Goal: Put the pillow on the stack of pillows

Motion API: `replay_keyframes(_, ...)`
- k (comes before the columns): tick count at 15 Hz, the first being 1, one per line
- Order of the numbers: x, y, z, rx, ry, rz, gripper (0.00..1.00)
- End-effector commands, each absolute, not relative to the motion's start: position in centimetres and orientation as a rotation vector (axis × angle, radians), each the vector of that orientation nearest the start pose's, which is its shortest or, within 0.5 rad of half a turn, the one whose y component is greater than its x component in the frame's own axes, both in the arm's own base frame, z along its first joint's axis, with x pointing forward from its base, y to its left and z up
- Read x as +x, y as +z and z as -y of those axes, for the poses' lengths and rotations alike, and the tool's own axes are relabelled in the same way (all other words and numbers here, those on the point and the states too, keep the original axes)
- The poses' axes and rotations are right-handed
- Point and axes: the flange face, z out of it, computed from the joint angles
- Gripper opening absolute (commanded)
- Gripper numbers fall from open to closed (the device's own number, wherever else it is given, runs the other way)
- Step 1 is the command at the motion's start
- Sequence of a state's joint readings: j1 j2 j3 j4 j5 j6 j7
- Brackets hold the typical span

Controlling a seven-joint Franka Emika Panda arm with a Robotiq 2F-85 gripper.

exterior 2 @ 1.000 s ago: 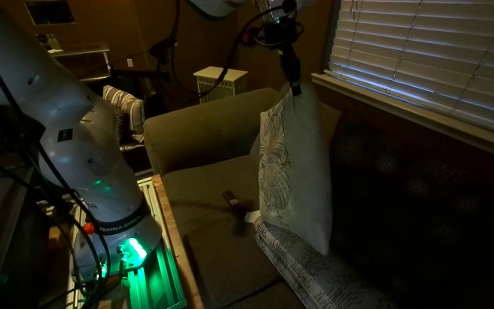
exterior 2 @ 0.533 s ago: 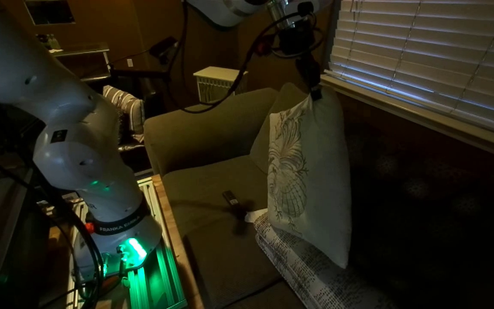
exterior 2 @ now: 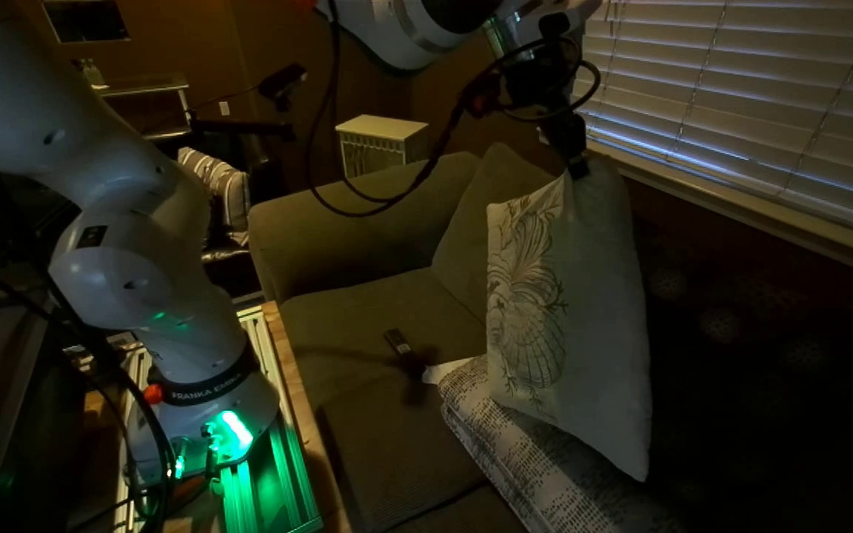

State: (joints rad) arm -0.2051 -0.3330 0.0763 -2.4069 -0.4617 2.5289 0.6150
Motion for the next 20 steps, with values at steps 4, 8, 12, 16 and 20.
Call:
replay_keyframes(4,49.0,46.0,7.8,-3.219,-0.957,-0.625,0.01)
replay_keyframes(8,48.7,44.5,9.4,-3.224,-0.972,-0.663,0.01)
replay_keyframes(12,47.6,43.8,11.5,-3.210,-1.018,-0.775,0.01)
replay_keyframes(16,46.8,41.9,13.7,-3.178,-1.010,-0.931,0.01)
replay_keyframes(20,46.8,40.4,15.3,-3.145,-1.013,-1.049,0.01)
